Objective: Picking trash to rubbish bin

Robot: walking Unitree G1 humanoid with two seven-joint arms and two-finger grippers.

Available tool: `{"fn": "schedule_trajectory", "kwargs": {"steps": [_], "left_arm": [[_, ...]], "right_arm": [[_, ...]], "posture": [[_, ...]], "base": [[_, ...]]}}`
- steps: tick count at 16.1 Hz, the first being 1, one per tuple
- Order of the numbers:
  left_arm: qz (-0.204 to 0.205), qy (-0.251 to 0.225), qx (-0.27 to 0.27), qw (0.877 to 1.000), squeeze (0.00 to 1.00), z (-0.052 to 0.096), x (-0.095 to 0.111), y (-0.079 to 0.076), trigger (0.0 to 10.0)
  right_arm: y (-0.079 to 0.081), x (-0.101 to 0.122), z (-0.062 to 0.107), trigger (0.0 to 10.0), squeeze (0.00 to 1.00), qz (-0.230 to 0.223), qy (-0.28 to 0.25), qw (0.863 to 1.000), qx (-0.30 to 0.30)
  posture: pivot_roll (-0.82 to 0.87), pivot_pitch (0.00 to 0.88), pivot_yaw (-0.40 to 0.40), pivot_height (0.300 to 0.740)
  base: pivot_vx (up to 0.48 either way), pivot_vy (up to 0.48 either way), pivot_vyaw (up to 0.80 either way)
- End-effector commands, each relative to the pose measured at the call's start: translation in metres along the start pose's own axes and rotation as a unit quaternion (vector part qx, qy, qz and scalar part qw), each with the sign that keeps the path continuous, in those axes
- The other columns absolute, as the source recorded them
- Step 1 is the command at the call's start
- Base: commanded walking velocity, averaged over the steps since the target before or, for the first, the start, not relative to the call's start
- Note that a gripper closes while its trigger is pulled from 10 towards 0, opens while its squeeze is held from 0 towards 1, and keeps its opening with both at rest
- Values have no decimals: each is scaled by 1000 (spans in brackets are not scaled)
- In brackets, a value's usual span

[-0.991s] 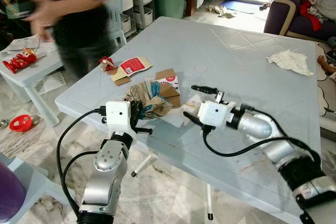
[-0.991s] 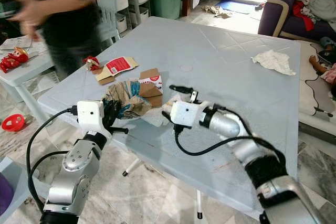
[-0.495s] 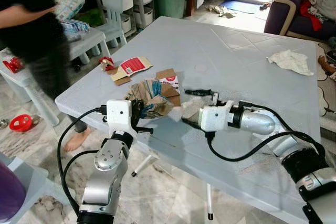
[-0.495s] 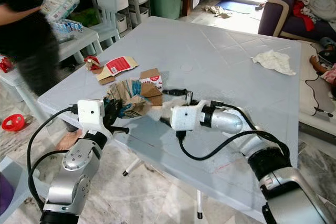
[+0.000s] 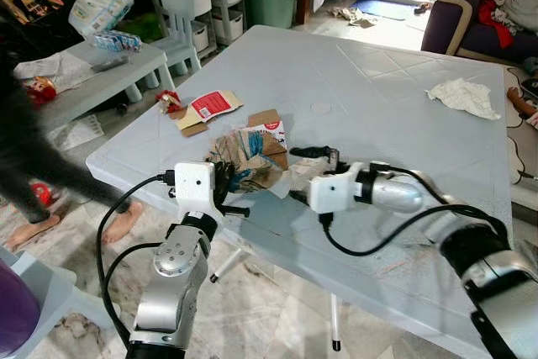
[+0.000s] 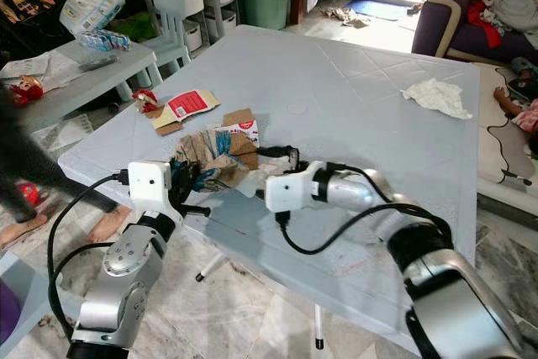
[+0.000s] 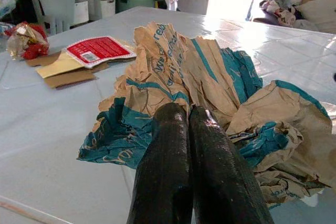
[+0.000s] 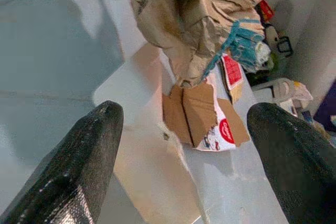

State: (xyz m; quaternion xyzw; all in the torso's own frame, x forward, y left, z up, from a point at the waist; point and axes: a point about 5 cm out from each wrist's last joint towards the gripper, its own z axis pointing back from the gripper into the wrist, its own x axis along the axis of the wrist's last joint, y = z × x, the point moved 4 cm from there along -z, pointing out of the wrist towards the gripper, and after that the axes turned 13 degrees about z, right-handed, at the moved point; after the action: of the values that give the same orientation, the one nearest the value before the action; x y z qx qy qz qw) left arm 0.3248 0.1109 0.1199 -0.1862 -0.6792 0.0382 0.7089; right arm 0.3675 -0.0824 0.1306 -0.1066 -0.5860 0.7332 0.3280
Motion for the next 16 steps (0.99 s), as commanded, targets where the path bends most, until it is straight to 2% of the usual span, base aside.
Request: {"fn": "schedule_trajectory", "kwargs": {"steps": [1, 2, 3, 5, 10, 16], "left_arm": [[-1, -3, -8, 1000, 0, -1, 5, -2, 0], [-2, -4, -8, 1000, 0, -1, 5, -2, 0], [-2, -4, -8, 1000, 0, -1, 5, -2, 0], [-2, -3, -9, 1000, 0, 0, 5, -3, 0], [2, 3, -11, 1000, 0, 3, 2, -4, 0], [4, 4, -13, 1000, 0, 4, 2, -5, 0]], "right_arm": [[-3, -5, -3, 10000, 0, 4, 20, 1000, -3], [-1, -9, -4, 10000, 0, 5, 32, 999, -6], [1, -12, -4, 8314, 0, 1, 42, 999, -8], [6, -17, -3, 0, 0, 1, 59, 998, -4], [9, -30, 2, 0, 0, 9, 93, 996, -6], [-3, -33, -5, 0, 0, 36, 122, 990, -53]], "posture": [[-7, 39, 23, 740], [-7, 40, 23, 740], [-7, 43, 25, 740], [-5, 48, 23, 740], [-6, 55, 18, 740], [-1, 58, 15, 740]], "base": [[0, 0, 0], [0, 0, 0], [0, 0, 0], [0, 0, 0], [0, 0, 0], [0, 0, 0]]}}
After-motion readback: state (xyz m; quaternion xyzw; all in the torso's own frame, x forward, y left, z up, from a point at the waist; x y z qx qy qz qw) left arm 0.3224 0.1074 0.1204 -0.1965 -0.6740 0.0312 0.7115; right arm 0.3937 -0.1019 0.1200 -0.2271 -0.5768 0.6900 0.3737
